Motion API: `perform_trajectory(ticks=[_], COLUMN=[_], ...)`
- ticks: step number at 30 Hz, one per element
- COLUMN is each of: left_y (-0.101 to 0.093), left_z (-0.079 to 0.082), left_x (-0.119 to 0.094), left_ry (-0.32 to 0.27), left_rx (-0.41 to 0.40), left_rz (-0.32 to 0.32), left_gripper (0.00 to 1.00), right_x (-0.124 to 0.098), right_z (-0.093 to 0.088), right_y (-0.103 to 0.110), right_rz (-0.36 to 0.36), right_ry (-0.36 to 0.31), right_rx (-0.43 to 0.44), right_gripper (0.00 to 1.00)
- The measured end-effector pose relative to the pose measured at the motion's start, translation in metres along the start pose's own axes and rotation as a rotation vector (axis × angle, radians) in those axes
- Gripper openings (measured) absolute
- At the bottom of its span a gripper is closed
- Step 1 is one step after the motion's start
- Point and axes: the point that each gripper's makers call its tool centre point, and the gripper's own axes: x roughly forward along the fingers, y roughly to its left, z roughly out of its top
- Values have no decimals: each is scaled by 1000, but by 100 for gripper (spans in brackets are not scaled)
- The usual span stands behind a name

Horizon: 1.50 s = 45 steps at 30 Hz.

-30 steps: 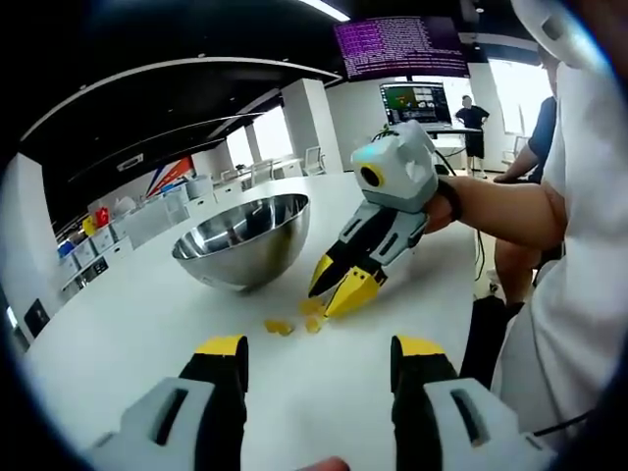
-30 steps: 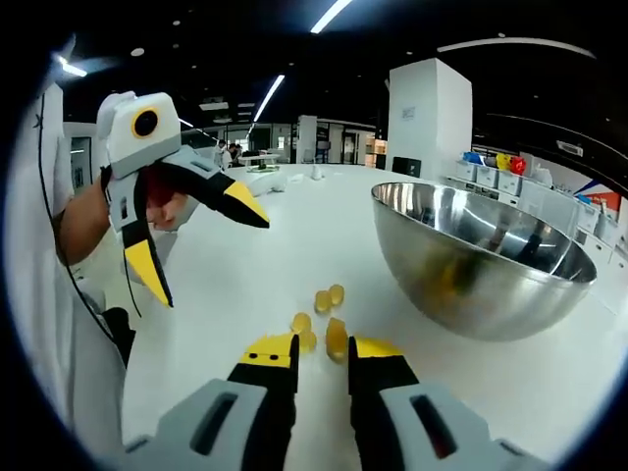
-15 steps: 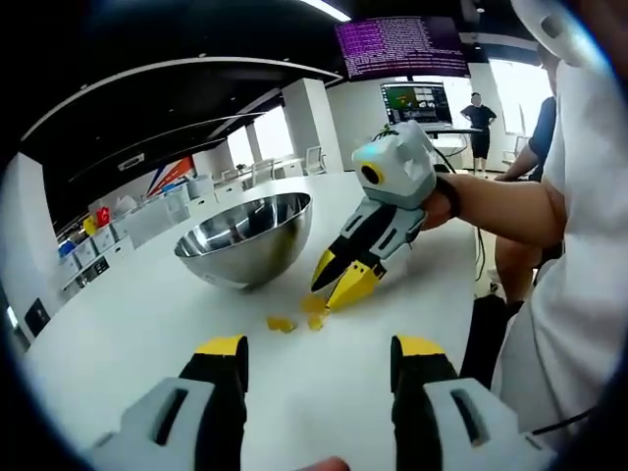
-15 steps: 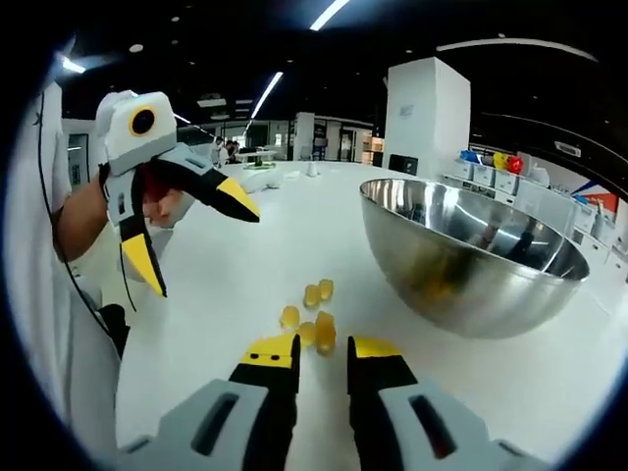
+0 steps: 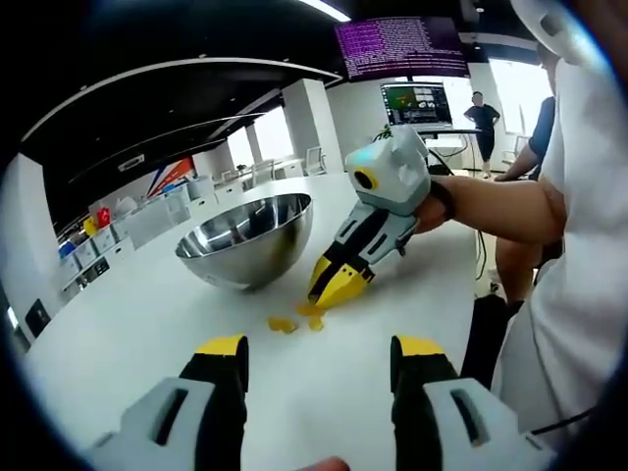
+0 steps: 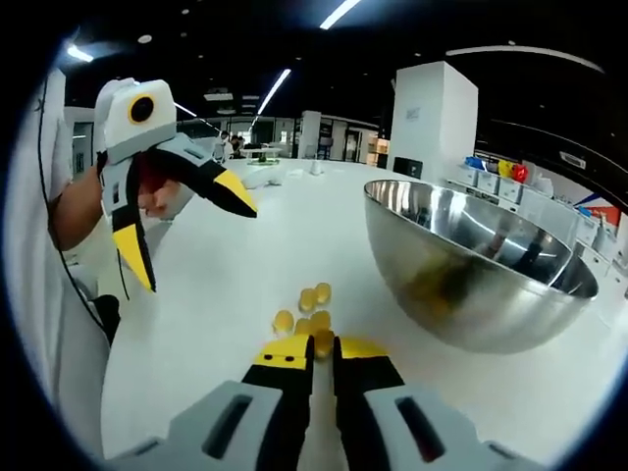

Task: Pick up the QQ candy scattered on the table and place it into the stainless steel bowl on the table

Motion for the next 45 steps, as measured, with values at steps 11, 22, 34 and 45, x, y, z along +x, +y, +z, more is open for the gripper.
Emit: perform_trajectory(ticks=[11,22,34,45], left_y=[0,-1,-10,-8], left_z=[-1,-1,2,1], left_x=[1,2,4,4], left_ry=[2,1,-7,1], left_rx=[0,1,9,19], left_rz=[-1,-3,-24,-22], left_gripper=[58,58,58,58], right_x=[-18,-78,-87,-70], right_z=[8,49,88,87], right_y=[-1,-21,-71,-114], right_rz=[-37,-134,-321,-429], right_ry=[-27,-151,-287,-248], right_rx=[2,-21,28,46], right_gripper=[9,9,9,9])
